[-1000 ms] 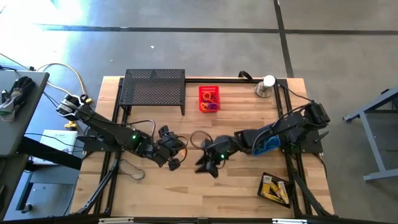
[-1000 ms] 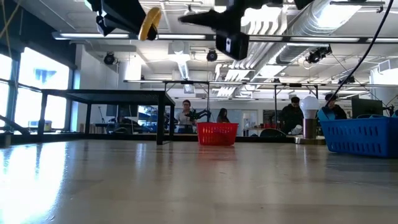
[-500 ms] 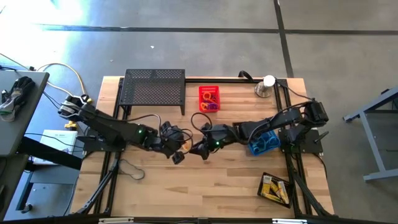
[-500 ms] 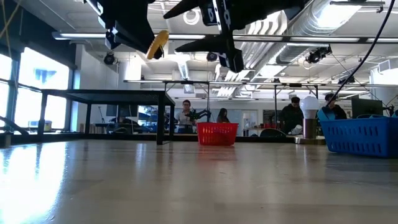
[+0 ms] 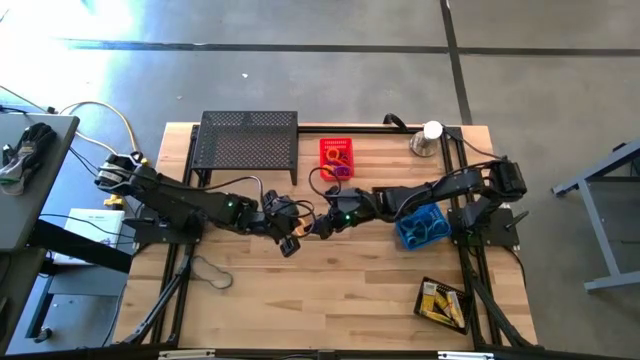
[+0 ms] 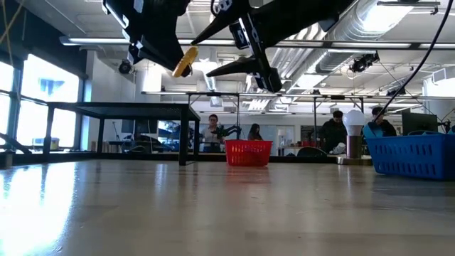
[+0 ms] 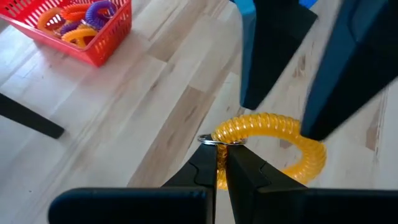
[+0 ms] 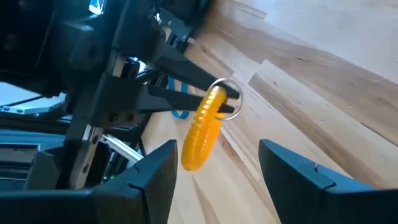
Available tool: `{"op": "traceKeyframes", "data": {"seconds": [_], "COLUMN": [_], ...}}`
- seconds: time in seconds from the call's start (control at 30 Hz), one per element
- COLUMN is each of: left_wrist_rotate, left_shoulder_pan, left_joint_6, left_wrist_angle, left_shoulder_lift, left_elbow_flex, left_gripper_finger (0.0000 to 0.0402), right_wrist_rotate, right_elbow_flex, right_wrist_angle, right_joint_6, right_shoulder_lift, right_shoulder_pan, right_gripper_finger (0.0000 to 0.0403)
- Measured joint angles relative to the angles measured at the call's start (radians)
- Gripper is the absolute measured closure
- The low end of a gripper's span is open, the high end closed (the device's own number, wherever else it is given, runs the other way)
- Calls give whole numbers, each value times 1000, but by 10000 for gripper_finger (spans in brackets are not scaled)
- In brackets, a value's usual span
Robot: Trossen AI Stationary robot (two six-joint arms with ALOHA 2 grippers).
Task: Pick & Place Office Desk Supplies
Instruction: Put the yellow spring keychain into the red bin
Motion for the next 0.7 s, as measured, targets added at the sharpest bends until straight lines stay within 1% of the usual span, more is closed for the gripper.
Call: {"op": "traceKeyframes", "data": {"seconds": [0.27, 0.47, 0.6, 0.7], "left_wrist_rotate": [23, 35, 85, 95], "left_shoulder_pan": [21, 40, 67, 77], "left_joint_6": [26, 26, 26, 26], "left_wrist_angle": [38, 42, 65, 93], "left_shoulder_lift": [13, 22, 32, 48], "left_elbow_flex": [0, 0, 0, -1], "left_gripper_finger": [392, 392, 392, 392], "right_wrist_rotate": [40, 29, 36, 22], "right_elbow_flex": [0, 0, 1, 1], "right_wrist_angle": [-20, -25, -25, -32], "right_joint_6": [8, 8, 25, 56], "right_shoulder_lift": [0, 0, 14, 20], "right_shoulder_pan": [-3, -8, -14, -19], "right_gripper_finger": [190, 190, 190, 190]}}
